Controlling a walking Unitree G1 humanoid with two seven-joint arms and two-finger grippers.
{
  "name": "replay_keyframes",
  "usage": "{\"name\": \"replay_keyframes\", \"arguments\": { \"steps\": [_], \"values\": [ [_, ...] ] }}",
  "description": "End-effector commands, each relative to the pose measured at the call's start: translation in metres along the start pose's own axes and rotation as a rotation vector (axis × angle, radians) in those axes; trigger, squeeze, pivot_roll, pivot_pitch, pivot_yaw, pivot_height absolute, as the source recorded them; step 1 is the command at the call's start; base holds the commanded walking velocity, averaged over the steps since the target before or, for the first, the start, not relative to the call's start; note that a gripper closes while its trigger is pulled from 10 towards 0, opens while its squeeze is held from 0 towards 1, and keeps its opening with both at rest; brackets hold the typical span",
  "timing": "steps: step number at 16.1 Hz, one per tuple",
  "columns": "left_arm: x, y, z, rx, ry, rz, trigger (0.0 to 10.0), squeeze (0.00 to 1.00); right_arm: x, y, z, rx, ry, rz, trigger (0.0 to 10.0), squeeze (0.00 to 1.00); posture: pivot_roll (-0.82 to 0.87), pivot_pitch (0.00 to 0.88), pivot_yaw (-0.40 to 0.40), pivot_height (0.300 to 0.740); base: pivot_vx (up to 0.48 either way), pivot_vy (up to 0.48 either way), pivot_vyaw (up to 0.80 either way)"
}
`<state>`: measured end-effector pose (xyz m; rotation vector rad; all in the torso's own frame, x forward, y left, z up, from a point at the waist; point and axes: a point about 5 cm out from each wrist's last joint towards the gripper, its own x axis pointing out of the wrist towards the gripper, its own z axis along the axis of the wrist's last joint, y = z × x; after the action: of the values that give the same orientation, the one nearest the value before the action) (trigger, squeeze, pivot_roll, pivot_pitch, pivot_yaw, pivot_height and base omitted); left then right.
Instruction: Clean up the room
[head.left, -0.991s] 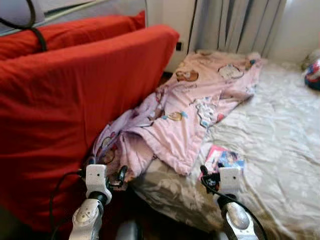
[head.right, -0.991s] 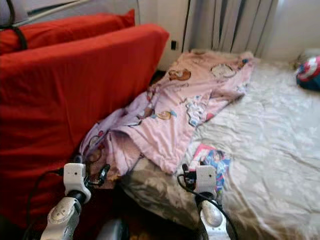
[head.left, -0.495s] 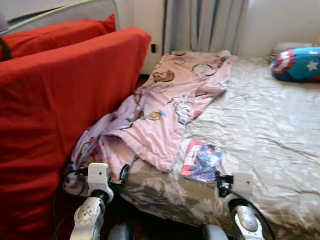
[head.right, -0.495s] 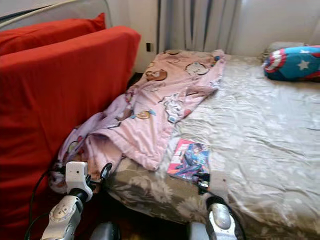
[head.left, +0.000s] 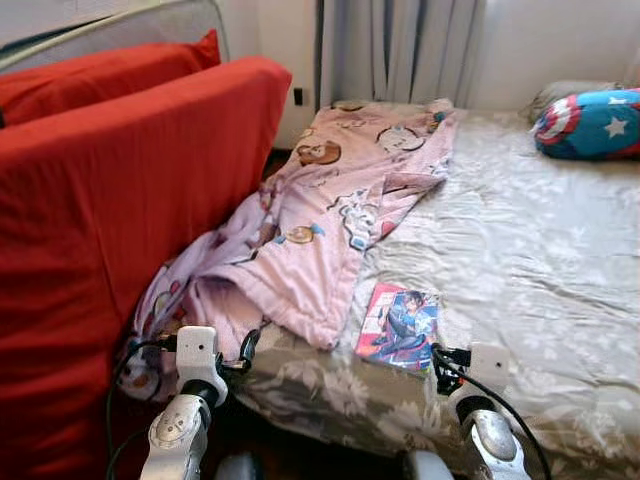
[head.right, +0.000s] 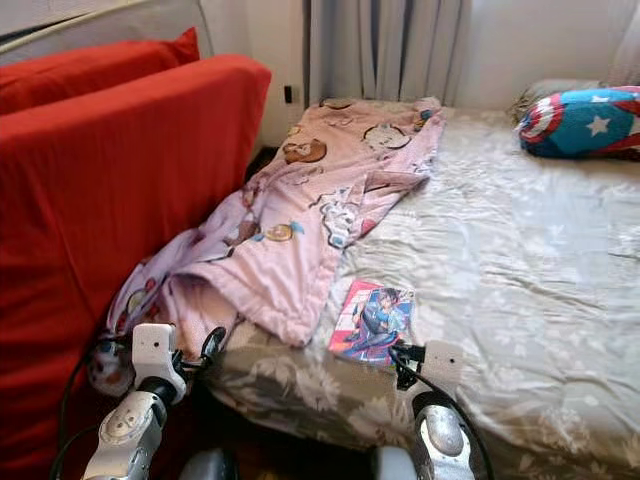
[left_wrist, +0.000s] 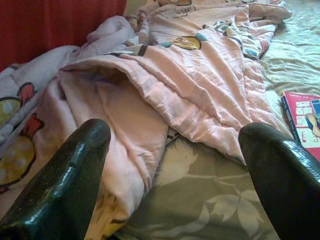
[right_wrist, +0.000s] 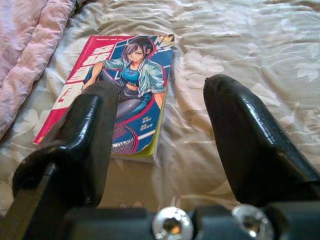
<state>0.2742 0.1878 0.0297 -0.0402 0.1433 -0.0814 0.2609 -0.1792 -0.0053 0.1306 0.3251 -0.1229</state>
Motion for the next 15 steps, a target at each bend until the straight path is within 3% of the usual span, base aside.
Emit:
{"name": "replay_keyframes", "arguments": {
  "steps": [1,12,15],
  "values": [
    [0.0012,0.0007,0.0026,0.008,-0.003,-0.001,10.0,0.00,0.0025,0.0043,0.0028,0.004,-0.004,0.012,10.0,0.00,-0.05,0.000,0.016,0.605,0.330,0.000,0.00],
    [-0.0002,0.0013,0.0024,0.012,0.000,-0.006,10.0,0.00,0.0051,0.0054,0.0038,-0.010,0.003,0.031,10.0,0.00,-0.05,0.000,0.020,0.605,0.346,0.000,0.00],
    [-0.0013,0.0020,0.0029,0.016,-0.006,-0.004,10.0,0.00,0.0073,0.0045,0.0040,-0.009,0.013,0.031,10.0,0.00,-0.05,0.001,0.022,0.605,0.000,0.000,0.00]
  ]
}}
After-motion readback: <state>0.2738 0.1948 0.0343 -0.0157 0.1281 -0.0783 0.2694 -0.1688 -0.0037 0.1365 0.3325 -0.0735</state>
